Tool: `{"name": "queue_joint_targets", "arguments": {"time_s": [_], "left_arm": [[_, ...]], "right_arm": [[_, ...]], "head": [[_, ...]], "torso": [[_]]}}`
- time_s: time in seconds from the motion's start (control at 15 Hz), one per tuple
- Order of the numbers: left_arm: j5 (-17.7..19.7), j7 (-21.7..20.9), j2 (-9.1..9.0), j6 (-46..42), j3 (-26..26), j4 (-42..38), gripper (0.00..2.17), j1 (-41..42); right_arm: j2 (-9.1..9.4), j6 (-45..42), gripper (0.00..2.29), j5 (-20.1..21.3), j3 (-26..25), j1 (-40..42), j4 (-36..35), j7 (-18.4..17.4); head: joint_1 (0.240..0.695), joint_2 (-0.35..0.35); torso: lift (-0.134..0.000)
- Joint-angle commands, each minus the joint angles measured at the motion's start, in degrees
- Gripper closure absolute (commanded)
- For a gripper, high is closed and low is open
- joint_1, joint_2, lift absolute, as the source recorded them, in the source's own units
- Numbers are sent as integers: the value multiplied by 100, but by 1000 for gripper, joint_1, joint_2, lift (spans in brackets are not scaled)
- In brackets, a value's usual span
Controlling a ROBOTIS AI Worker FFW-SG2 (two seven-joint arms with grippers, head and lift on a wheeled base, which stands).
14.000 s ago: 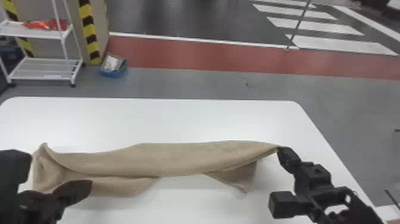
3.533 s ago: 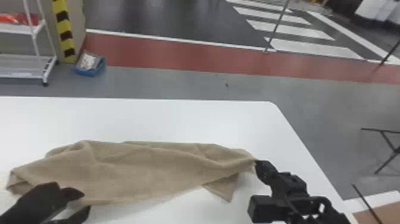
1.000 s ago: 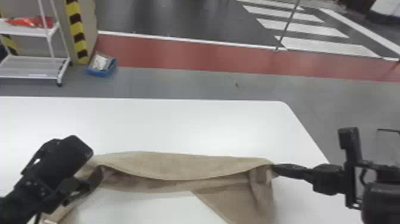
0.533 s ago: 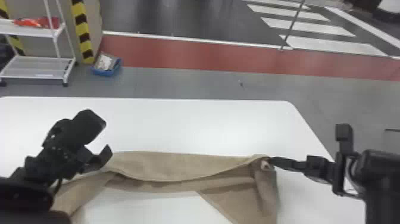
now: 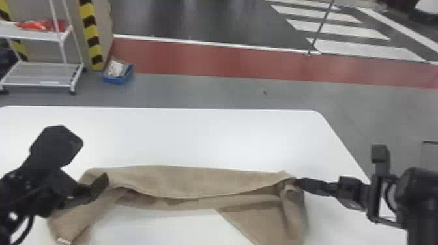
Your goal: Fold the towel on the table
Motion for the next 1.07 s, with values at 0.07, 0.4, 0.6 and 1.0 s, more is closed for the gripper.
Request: {"name": "queue_joint_targets", "arguments": {"time_s": [0.07,0.4,0.6,1.0], "left_arm": [[-37,-485,-15,-348,195,-357,194,568],[-160,-90,-15,-365,-288,337,198,322],[-107,244,-15,-365,-447,776,198,6],[-133,596,-15,-295,-728,1251,201,-996]], "right_arm": [[15,11,1649,-13,60,5,-7,-1],[24,152,1649,-4,78,5,-104,-1],[24,170,1649,-13,-1,13,-121,25],[32,152,1649,-13,16,66,-121,25]], "head": [[695,-216],[695,-239],[695,-249],[695,-262]], "torso": [[-124],[-124],[-124],[-124]]}}
